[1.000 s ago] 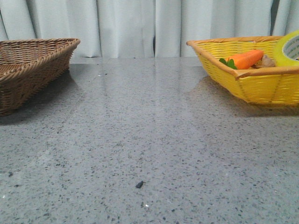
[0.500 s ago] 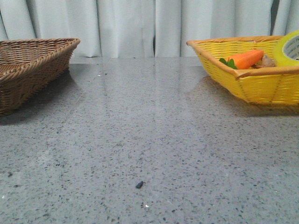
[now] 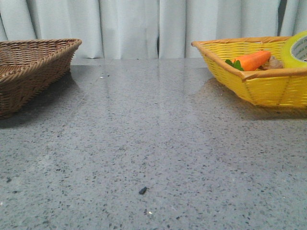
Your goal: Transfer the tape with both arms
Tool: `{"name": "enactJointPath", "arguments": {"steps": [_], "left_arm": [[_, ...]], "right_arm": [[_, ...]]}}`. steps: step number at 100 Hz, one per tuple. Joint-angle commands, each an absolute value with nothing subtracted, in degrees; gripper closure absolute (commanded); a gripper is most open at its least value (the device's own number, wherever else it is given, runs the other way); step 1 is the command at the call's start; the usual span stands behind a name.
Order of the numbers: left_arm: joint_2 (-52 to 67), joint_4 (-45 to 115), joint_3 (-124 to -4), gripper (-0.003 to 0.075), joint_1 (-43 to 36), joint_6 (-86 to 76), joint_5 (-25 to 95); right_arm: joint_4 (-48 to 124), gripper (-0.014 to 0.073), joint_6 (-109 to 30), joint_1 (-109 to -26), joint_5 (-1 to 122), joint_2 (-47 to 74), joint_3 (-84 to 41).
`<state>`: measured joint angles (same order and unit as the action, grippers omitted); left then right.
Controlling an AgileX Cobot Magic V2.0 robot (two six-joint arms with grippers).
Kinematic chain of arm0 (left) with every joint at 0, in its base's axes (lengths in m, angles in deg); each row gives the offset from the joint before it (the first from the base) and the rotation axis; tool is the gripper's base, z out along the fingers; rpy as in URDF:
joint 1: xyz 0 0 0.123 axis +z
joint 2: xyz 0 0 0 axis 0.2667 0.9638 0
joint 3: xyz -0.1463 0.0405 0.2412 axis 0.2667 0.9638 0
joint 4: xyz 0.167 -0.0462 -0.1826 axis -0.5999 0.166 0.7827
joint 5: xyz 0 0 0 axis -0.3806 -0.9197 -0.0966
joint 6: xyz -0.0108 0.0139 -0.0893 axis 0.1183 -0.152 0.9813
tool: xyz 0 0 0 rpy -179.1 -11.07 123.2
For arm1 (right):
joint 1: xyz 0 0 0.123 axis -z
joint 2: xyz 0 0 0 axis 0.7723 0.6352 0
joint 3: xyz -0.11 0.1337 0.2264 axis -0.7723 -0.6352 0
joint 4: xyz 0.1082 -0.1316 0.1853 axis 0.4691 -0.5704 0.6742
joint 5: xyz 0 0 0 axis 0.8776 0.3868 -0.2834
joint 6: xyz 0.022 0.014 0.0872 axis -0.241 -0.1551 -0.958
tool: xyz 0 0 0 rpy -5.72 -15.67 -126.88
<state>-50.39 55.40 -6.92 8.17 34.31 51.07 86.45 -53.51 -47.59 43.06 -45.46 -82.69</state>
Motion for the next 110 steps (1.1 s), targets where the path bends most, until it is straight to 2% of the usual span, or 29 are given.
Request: {"name": "enactJointPath", "arguments": {"steps": [1, 7, 14, 26, 31, 36, 53, 67, 77, 91, 110], "left_arm": [[-50.3, 49.7, -10.9, 0.0738, 8.0, 32.7, 49.9], [-47.6, 41.8, -14.9, 0.0719, 8.0, 31.6, 45.7], [-43.1, 34.0, -19.8, 0.0642, 8.0, 31.6, 41.9], [-32.4, 28.4, -27.9, 0.038, 8.0, 31.6, 36.2], [-27.3, 28.4, -31.1, 0.03, 8.0, 31.6, 34.1], [-22.6, 28.4, -34.3, 0.0258, 8.0, 31.6, 31.7], [-11.8, 28.3, -43.2, 0.0262, 6.0, 31.6, 26.9], [-10.0, 28.1, -45.3, 0.0262, 1.1, 31.3, 27.3], [-10.0, 28.1, -45.3, 0.0262, -1.7, 31.3, 27.2], [-10.0, 28.1, -45.3, 0.0262, -3.9, 31.3, 26.1], [-10.0, 28.1, -45.3, 0.0262, -4.2, 31.3, 26.0]], "right_arm": [[84.5, 0.0636, -52.4, -47.3, 43.2, -46.0, -79.0], [79.1, 0.0615, -49.9, -47.3, 46.4, -44.6, -75.0], [71.8, 0.0543, -47.9, -47.3, 50.3, -40.6, -69.5], [61.3, 0.033, -46.9, -47.3, 58.4, -28.0, -58.4], [57.4, 0.0238, -46.9, -47.3, 62.6, -22.2, -53.1], [54.6, 0.0163, -46.9, -47.3, 67.5, -16.4, -47.4], [51.9, 0.0148, -46.9, -47.8, 83.6, 1.7, -28.2], [50.6, 0.0148, -47.3, -48.4, 98.5, 15.4, -13.3], [44.2, 0.0148, -53.7, -48.4, 106.2, 23.7, -4.3], [36.6, 0.0148, -58.7, -48.4, 113.2, 32.4, 3.1], [36.0, 0.0148, -59.9, -50.0, 112.8, 39.2, 3.8]]}}
